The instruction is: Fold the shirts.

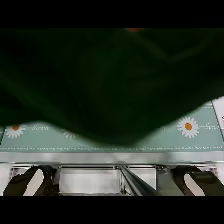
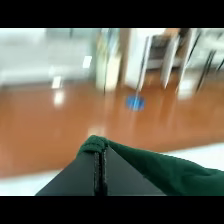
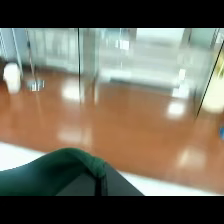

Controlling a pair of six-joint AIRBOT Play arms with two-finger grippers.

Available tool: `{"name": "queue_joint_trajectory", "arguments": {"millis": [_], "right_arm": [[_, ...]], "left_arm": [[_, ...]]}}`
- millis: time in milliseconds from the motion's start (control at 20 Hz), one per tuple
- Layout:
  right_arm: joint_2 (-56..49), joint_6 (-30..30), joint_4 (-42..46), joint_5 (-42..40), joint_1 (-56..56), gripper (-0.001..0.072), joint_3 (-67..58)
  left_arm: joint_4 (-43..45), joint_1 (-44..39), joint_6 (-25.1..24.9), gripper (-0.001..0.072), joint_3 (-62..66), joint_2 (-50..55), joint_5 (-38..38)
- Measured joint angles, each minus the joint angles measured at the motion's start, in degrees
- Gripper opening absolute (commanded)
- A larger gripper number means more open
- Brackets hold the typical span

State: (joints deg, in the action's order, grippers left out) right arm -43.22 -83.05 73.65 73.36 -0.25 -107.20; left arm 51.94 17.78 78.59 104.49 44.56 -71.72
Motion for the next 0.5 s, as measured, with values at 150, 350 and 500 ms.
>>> {"name": "queue_joint_trajectory", "arguments": {"millis": [150,350,500], "right_arm": [[1.16,-1.09,-0.22,0.07,0.0,0.0023,11.61],[-4.83,-0.39,-3.52,-5.05,0.0,0.0023,24.28],[-15.74,2.47,-10.27,-10.56,0.0,0.0023,27.15]], "left_arm": [[2.47,0.02,2.6,0.0014,-13.42,-3.15,-4.22],[3.91,-1.14,3.08,0.0014,-38.86,-5.07,-3.82],[3.69,-3.8,1.09,0.0014,-56.39,-4.13,7.39]]}}
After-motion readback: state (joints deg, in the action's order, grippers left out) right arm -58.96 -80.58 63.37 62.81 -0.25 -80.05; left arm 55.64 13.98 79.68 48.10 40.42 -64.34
